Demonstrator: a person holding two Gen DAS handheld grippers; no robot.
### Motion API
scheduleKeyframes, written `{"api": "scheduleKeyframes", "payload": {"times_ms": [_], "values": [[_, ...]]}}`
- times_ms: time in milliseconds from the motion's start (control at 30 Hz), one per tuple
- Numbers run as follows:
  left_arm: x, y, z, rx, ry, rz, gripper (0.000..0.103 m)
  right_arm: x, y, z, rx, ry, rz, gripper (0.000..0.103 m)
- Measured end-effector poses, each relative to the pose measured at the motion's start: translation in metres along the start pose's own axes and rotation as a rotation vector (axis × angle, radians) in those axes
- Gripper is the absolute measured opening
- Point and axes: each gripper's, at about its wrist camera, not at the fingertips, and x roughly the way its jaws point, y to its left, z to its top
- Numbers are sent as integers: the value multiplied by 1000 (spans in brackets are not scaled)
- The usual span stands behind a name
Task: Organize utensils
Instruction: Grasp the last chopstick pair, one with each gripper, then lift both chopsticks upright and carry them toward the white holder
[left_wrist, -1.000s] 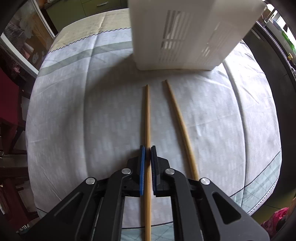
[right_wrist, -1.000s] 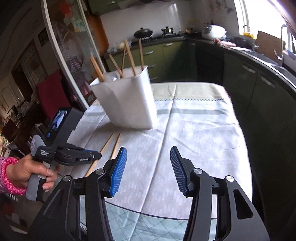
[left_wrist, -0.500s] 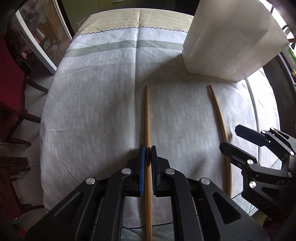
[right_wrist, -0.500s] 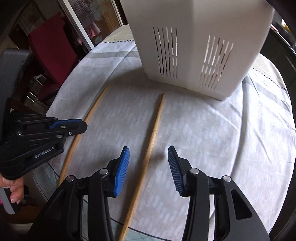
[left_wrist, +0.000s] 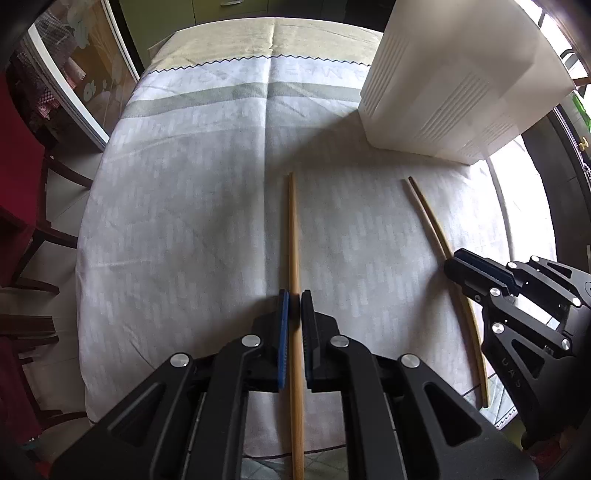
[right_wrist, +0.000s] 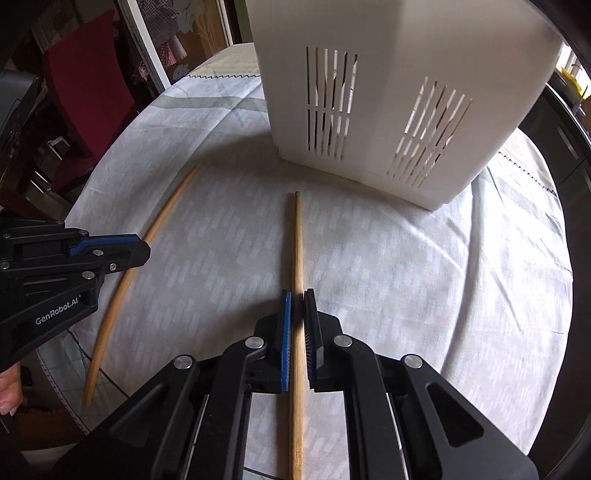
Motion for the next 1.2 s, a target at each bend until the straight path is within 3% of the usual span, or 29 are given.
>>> {"api": "scheduleKeyframes", "payload": {"times_ms": [133,333,733,1000,1200], "values": [[0,-6,1,25,-9,10,7,-24,-19,-9,50,-65,42,7],[-4,-14,1,25,-27,-26,6,-73,-51,-27,149,-256,114,7],[-83,-32,-3,70,-292,-60,6,-160,-83,-83,206,-562,69,8],[-121,-36,-16,89,-409,-79,6,-175,-83,-103,189,-656,39,8],[-128,-38,-25,99,-427,-99,6,-180,-80,-111,180,-674,25,8]]}}
